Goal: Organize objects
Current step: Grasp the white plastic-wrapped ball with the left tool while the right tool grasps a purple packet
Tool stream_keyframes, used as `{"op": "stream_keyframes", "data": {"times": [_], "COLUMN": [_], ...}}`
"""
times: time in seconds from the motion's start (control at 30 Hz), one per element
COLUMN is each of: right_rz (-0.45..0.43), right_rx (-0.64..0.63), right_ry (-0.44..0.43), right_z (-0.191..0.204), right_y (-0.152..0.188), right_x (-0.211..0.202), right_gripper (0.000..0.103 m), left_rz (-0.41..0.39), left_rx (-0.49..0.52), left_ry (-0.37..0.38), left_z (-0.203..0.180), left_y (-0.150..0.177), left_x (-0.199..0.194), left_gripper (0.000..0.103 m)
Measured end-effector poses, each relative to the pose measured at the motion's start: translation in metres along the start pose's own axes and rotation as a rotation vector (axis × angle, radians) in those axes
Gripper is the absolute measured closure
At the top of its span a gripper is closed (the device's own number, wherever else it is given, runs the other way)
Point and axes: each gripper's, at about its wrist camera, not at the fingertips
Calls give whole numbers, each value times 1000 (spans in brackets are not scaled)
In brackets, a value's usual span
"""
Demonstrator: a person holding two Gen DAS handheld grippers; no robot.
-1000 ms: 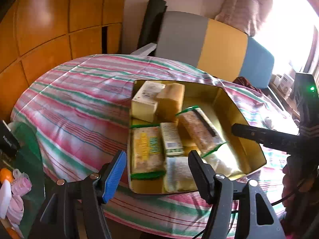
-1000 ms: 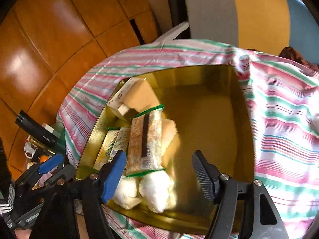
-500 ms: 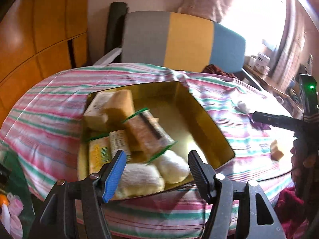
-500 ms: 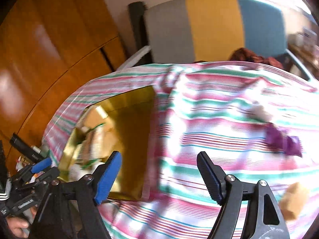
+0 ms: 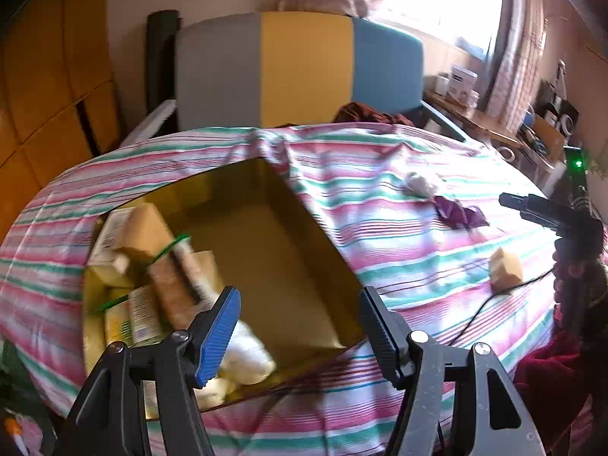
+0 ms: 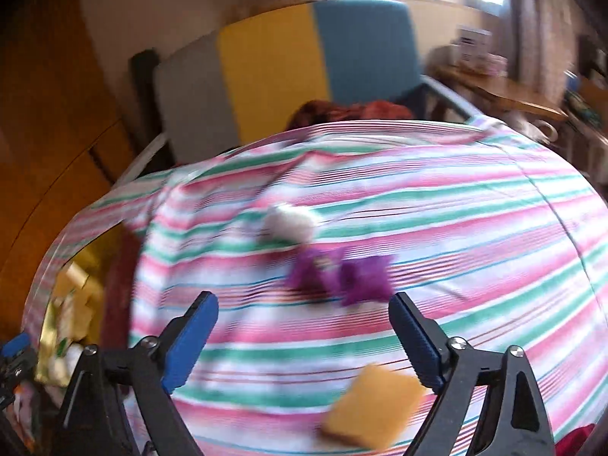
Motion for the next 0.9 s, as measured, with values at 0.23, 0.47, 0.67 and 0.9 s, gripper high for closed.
{"op": "stream_keyframes", "data": {"times": [0.23, 0.47, 0.67, 0.9], "right_rz": [-28, -44, -31, -20], "right_rx": [272, 390, 435, 472], "right_ry": [11, 29, 43, 4], "right_z": [-58, -77, -85, -88], "right_y": [-4, -5, -2, -1], "right_x": [3, -4, -6, -8], "right_gripper": [11, 9, 9, 8], "left_rz": [33, 60, 103, 193], "left_rx": [38, 52, 75, 72], "left_ry": [79, 148, 183, 260], "left_z": [-36, -70, -102, -138], "left_y": [-11, -32, -49, -62], "left_x": [22, 53, 93, 147], "left_gripper": [38, 38, 42, 46]}}
Point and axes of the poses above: each gripper's, at about its wrist camera, not at the fingertips, and x roughly the way its jaws point, z to its left, y to its underside, and after that the axes turned 13 degrees about -z, right-handed
